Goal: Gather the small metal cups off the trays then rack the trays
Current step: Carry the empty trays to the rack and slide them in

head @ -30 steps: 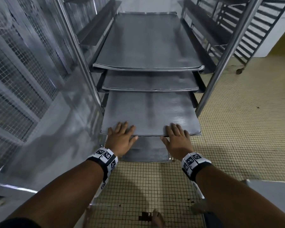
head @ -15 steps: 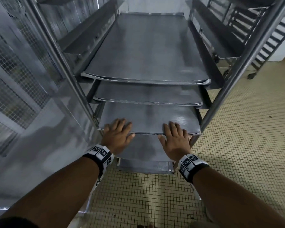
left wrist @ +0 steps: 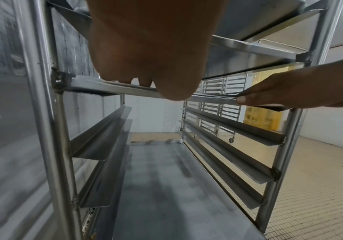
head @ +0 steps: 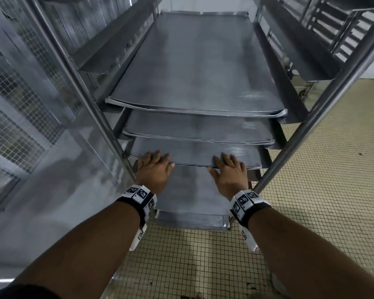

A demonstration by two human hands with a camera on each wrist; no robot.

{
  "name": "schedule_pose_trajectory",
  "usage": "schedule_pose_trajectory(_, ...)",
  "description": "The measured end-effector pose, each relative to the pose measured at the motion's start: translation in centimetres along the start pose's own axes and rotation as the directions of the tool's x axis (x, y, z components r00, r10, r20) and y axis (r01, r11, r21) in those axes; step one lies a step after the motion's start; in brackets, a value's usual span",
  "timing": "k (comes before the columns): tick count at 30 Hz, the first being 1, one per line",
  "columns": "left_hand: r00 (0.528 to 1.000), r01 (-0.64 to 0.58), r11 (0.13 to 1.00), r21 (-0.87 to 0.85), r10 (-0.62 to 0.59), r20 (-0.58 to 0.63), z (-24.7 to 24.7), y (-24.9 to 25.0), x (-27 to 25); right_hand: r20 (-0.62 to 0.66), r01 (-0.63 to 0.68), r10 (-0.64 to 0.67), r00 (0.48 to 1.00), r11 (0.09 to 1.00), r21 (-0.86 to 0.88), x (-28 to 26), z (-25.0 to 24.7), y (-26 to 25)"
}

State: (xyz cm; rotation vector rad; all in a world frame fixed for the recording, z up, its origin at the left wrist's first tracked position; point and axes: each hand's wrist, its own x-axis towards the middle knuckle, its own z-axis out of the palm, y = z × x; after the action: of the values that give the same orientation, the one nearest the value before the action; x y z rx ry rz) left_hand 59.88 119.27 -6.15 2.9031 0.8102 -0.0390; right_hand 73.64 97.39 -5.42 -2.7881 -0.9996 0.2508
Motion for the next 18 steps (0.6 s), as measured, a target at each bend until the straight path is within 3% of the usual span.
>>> schedule_pose_trajectory(3,0.998,-0.017,1.0,0.0,0.017,0.065,-0.1,-0.1,-0.1,0.008,-0.002,0.002,1.0,1.0,0.0,0.1,-0.4,0.0)
schedule_pose_trajectory(7,0.982,-0.134,0.991,-0.012,0.135,0.131,-0.9,-1.4,-1.2,0.008,-0.046,0.046,0.999,0.999,0.023,-1.2,-0.1,-0.7)
schedule_pose_trajectory(11,0.964,-0.264,0.959,-0.104,0.266,-0.001,-1.4,-3.4,-4.7,0.0,-0.122,0.123,0.992,0.99,0.066,-4.8,0.4,-0.9)
schedule_pose_trajectory(14,0.984,-0.175,0.968,-0.182,0.175,-0.016,-3.2,-6.1,-7.2,-0.048,-0.23,0.235,0.971,0.969,0.092,-7.5,-1.2,-0.8)
schedule_pose_trajectory(18,0.99,-0.063,0.951,-0.302,0.021,-0.139,-8.2,-9.6,-6.8,-0.175,-0.342,0.372,0.911,0.922,0.181,-9.4,-6.3,0.2)
